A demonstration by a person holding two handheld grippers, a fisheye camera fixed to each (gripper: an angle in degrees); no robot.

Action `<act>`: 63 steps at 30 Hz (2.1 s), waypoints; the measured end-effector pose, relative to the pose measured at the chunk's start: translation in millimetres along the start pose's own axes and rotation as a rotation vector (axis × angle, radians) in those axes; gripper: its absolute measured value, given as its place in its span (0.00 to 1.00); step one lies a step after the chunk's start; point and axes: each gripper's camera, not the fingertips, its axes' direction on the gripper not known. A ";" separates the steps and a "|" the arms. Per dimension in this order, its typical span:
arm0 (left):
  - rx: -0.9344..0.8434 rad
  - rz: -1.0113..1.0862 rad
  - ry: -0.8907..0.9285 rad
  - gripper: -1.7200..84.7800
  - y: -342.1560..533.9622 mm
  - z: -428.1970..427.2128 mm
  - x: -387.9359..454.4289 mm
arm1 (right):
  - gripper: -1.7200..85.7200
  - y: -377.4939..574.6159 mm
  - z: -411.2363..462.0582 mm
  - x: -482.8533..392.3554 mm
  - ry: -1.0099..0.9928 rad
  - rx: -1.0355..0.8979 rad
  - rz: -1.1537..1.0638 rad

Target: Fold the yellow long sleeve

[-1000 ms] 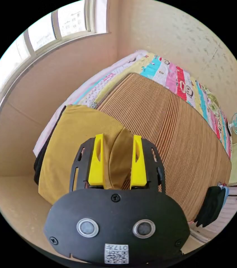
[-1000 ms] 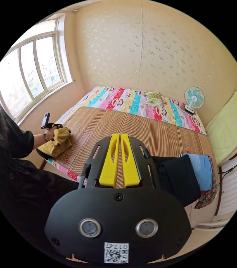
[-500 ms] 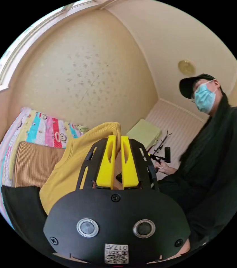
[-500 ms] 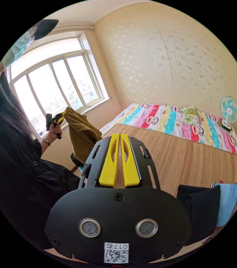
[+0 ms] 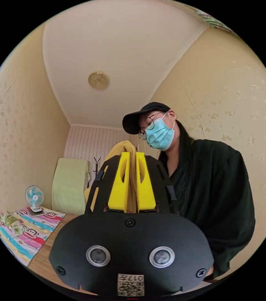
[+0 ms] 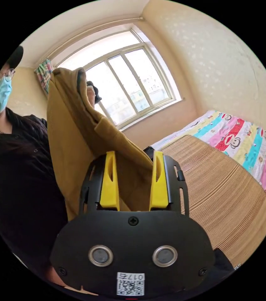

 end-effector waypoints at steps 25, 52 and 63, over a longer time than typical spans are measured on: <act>0.067 -0.309 -0.870 0.04 22.6 -59.8 104.5 | 0.06 -89.6 -159.5 -230.2 0.679 0.450 -0.275; -1.049 -1.563 -1.274 0.16 491.8 -94.6 -196.4 | 0.16 159.3 200.6 244.8 0.834 -0.864 1.030; -0.295 -1.384 -1.379 0.03 308.7 -241.1 -90.1 | 0.06 -3.0 5.9 225.3 1.207 -0.655 0.820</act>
